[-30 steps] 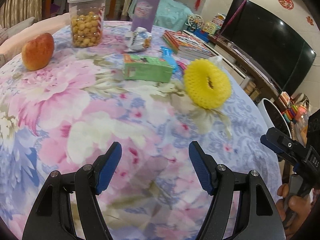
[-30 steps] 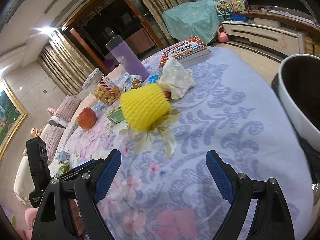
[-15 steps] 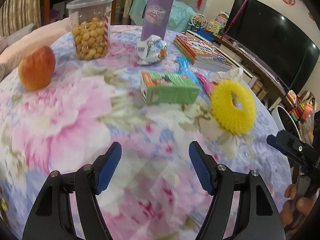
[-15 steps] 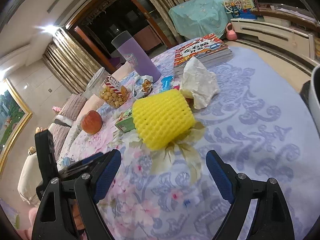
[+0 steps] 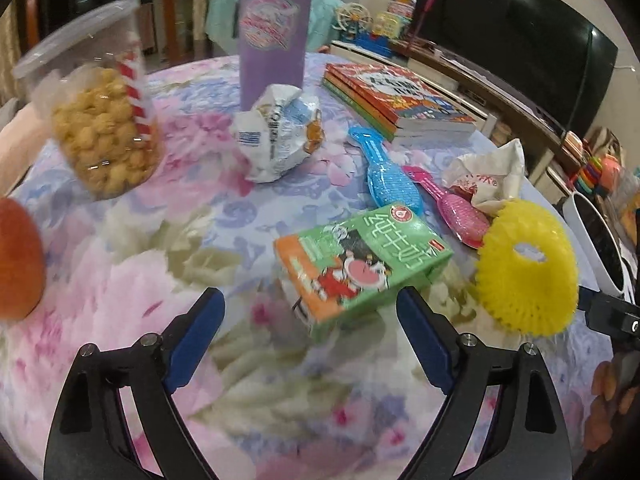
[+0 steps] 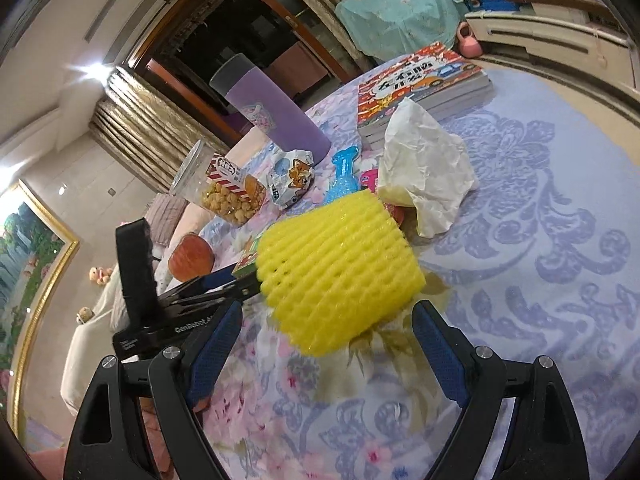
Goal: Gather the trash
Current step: 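Grasp the yellow foam net with the right tool while the left tool grasps the green milk carton, then carry the yellow foam net and green milk carton over the trash bin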
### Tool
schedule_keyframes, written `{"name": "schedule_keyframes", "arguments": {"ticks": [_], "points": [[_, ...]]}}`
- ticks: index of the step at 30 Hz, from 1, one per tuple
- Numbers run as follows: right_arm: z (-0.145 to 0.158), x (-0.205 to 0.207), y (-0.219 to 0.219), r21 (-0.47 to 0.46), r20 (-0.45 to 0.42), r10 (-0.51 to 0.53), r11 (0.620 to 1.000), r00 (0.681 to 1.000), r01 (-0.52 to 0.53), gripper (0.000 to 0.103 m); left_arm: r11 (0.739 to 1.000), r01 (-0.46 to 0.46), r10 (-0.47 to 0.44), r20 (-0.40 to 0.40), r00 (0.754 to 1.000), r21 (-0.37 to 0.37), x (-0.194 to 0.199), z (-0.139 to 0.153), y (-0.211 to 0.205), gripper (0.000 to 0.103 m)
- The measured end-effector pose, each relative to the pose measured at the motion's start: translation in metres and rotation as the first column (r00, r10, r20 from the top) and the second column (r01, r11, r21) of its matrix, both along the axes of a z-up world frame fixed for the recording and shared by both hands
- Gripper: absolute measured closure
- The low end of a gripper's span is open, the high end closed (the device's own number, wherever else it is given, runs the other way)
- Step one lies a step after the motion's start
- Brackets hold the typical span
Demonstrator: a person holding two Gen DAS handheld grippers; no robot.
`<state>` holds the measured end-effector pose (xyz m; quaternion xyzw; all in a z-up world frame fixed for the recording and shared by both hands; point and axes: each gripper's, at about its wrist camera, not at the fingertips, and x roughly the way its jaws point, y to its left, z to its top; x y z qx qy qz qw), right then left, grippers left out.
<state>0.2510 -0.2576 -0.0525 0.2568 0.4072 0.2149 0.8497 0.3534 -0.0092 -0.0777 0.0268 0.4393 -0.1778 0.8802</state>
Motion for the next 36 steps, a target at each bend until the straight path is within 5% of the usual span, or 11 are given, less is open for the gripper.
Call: {"name": "schedule_keyframes", "arguments": {"ticks": [4, 7, 14, 36], "points": [[-0.004, 0.004, 0.000, -0.020, -0.002, 0.002, 1.000, 1.000, -0.002, 0.051, 0.999, 0.040, -0.040, 0.010, 0.999, 0.010, 0.001, -0.004, -0.006, 0.019], [-0.006, 0.002, -0.004, -0.016, 0.003, -0.004, 1.000, 1.000, 0.004, 0.072, 0.997, 0.075, -0.075, 0.029, 0.997, 0.007, -0.005, -0.002, -0.010, 0.063], [0.001, -0.018, -0.017, -0.010, 0.034, -0.018, 1.000, 0.999, 0.018, 0.077, 0.999, 0.036, -0.037, 0.052, 0.998, 0.013, -0.027, 0.002, -0.016, 0.086], [0.026, -0.100, -0.082, -0.095, 0.110, -0.116, 0.987, 0.987, 0.127, 0.077, 0.994, 0.074, -0.069, 0.067, 0.995, -0.078, -0.136, 0.022, -0.083, 0.087]]}}
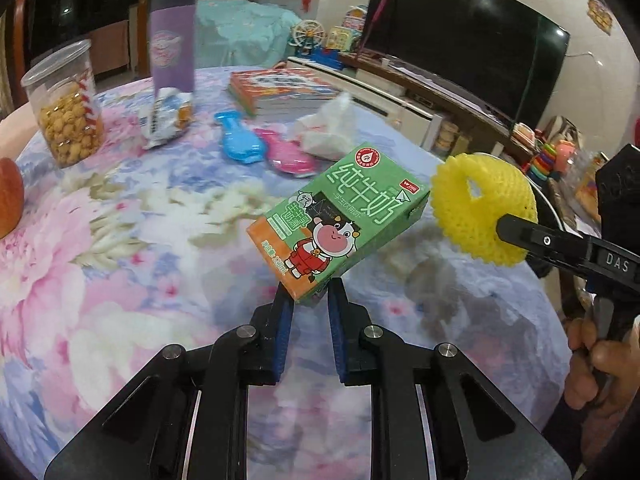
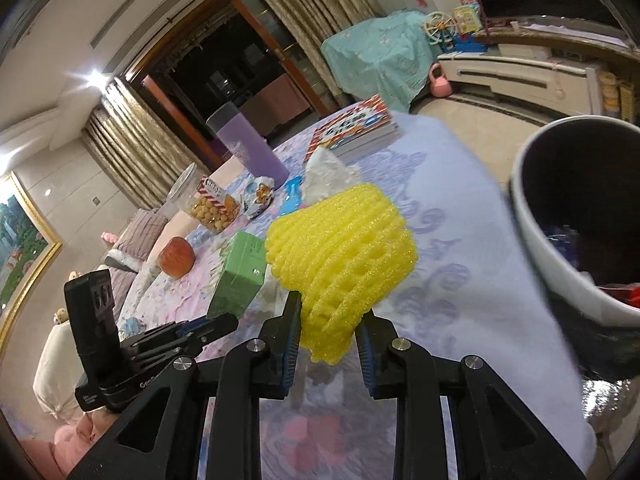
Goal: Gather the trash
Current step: 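Carry the yellow foam net and green milk carton over the trash bin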
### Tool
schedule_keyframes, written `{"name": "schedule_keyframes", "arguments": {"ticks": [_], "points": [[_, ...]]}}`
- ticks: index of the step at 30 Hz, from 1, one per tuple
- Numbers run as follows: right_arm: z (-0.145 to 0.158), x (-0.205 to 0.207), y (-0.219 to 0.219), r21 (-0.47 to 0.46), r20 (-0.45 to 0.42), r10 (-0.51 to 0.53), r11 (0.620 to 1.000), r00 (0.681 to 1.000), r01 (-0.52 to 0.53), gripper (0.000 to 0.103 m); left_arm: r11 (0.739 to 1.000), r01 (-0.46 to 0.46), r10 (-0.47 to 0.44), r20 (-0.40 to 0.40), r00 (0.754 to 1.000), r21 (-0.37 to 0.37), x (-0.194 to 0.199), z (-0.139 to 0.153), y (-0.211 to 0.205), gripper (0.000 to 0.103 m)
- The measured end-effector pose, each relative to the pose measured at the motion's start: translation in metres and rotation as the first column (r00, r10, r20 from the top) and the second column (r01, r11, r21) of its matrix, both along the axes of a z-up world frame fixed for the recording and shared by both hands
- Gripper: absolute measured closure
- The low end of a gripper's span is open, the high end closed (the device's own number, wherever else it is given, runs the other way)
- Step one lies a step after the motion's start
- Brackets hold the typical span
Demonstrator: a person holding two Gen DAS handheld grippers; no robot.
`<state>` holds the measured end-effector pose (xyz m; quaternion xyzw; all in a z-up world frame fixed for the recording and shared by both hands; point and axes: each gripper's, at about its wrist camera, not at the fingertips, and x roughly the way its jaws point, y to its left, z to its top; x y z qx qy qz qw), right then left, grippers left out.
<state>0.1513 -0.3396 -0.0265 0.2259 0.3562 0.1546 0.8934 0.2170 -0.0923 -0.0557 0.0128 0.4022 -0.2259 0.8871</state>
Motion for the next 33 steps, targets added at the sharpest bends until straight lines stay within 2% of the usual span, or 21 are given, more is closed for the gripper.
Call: {"name": "schedule_keyframes", "arguments": {"ticks": [16, 33], "points": [[0.004, -0.040, -0.063, 0.000, 0.016, -0.137, 0.991, 0.990, 0.137, 0.077, 0.990, 0.140, -0.140, 0.004, 0.990, 0.027, -0.032, 0.010, -0.083, 0.087], [0.009, -0.059, -0.117, -0.010, 0.037, -0.241, 0.970, 0.970, 0.242, 0.077, 0.970, 0.225, -0.227, 0.011, 0.974, 0.091, -0.032, 0.020, -0.156, 0.087]]}}
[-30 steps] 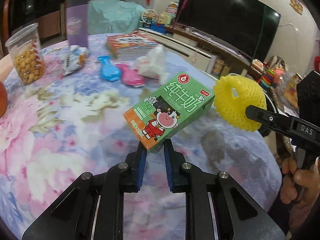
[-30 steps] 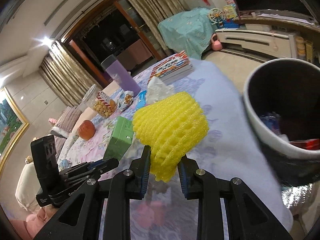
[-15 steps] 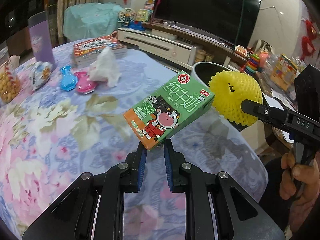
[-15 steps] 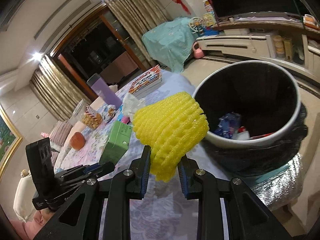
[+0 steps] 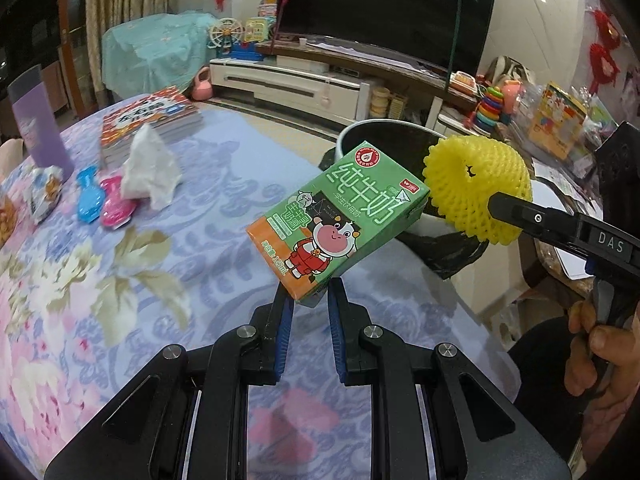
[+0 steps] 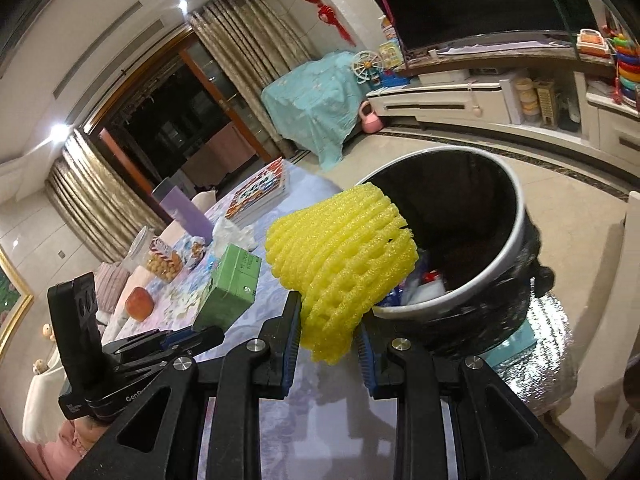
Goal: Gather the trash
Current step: 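Carry the yellow foam net and green milk carton over the trash bin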
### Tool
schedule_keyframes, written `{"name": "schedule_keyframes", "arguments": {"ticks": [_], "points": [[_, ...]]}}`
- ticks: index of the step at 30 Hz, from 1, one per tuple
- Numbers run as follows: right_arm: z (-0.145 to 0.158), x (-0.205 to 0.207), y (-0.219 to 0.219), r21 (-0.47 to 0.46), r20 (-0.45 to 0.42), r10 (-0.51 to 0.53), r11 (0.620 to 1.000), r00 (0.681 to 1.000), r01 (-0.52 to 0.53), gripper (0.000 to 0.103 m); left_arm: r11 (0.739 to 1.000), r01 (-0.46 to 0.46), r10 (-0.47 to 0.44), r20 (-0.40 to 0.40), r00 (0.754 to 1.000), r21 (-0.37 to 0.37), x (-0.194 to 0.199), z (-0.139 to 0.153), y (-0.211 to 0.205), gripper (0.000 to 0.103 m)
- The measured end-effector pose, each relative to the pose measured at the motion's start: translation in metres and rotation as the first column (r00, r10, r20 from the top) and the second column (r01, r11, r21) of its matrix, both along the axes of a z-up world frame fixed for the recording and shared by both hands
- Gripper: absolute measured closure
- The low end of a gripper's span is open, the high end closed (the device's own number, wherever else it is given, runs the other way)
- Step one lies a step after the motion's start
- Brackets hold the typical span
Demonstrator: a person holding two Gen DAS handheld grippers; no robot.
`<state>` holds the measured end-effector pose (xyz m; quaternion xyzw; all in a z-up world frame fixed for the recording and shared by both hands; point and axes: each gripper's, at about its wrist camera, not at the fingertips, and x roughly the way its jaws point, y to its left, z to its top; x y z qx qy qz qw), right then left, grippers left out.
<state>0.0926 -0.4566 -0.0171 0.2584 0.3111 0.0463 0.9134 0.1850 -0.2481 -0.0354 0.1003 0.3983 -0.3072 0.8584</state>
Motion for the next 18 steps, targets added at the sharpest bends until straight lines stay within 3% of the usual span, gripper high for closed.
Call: {"name": "schedule_keyframes", "arguments": {"ticks": [18], "points": [[0.002, 0.004, -0.038, -0.020, -0.003, -0.054, 0.998, 0.999, 0.054, 0.077, 0.995, 0.072, -0.073, 0.009, 0.997, 0.065, 0.014, 0.004, -0.063, 0.087]]}}
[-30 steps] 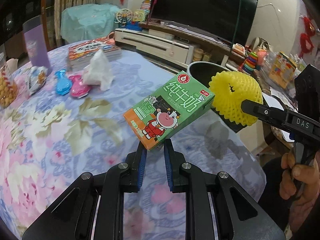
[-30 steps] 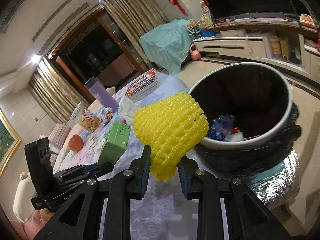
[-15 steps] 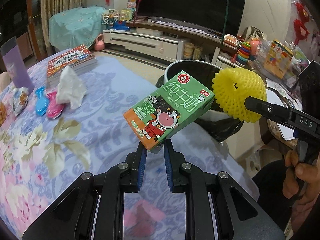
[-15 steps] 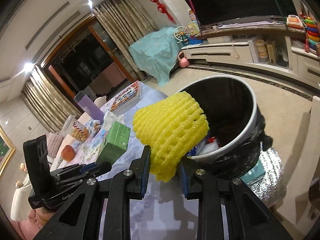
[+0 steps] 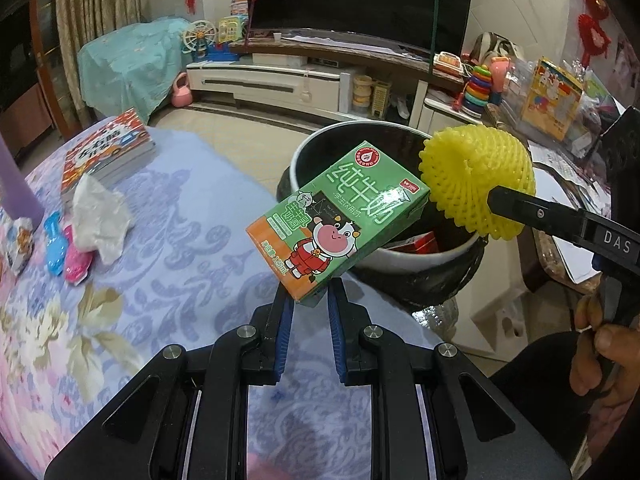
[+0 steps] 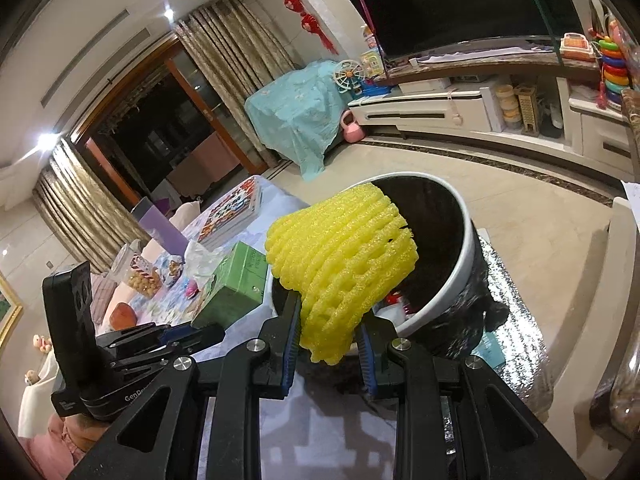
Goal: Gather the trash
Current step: 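Carry the yellow foam net and green milk carton over the trash bin, then open the right tool to drop the foam net while the left tool drops the milk carton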
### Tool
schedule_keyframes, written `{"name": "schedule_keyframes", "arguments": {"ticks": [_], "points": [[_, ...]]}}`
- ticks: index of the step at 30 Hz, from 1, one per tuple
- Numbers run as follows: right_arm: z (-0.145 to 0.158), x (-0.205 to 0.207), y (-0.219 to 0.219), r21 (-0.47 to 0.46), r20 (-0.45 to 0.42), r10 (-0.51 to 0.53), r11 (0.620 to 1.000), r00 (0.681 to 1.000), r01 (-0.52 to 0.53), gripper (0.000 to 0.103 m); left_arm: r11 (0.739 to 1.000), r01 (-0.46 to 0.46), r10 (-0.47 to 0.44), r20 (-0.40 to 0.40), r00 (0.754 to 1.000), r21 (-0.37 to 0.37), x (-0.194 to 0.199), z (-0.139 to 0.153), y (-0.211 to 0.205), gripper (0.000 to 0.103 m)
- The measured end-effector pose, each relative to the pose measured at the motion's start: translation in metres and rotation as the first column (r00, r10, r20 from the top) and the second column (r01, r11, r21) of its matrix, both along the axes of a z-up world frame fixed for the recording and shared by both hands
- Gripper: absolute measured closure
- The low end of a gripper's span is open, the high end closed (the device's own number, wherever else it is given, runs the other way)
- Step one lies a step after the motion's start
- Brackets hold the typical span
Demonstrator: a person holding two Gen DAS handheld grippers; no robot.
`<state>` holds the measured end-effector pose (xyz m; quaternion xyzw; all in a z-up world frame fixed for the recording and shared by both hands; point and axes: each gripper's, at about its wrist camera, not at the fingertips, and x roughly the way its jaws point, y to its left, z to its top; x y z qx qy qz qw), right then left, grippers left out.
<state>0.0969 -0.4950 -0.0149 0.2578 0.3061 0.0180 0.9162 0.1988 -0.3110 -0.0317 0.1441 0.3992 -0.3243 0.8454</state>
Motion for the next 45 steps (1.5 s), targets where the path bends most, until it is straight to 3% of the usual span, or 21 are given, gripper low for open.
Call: {"name": "schedule_keyframes", "arguments": {"ticks": [22, 42, 45], "points": [[0.002, 0.022, -0.015, -0.042, -0.039, 0.003, 0.999, 0.999, -0.005, 0.076, 0.996, 0.048, -0.050, 0.022, 0.999, 0.076, 0.018, 0.001, -0.045, 0.087], [-0.004, 0.036, -0.025, -0.063, -0.085, -0.001, 0.998, 0.996, -0.005, 0.073, 0.994, 0.063, -0.064, 0.005, 0.998, 0.086, 0.028, -0.001, -0.059, 0.086], [-0.004, 0.038, -0.025, -0.063, -0.094, -0.003, 0.998, 0.996, -0.003, 0.063, 0.995, 0.060, -0.059, -0.005, 0.998, 0.077, 0.029, 0.000, -0.059, 0.085]]}}
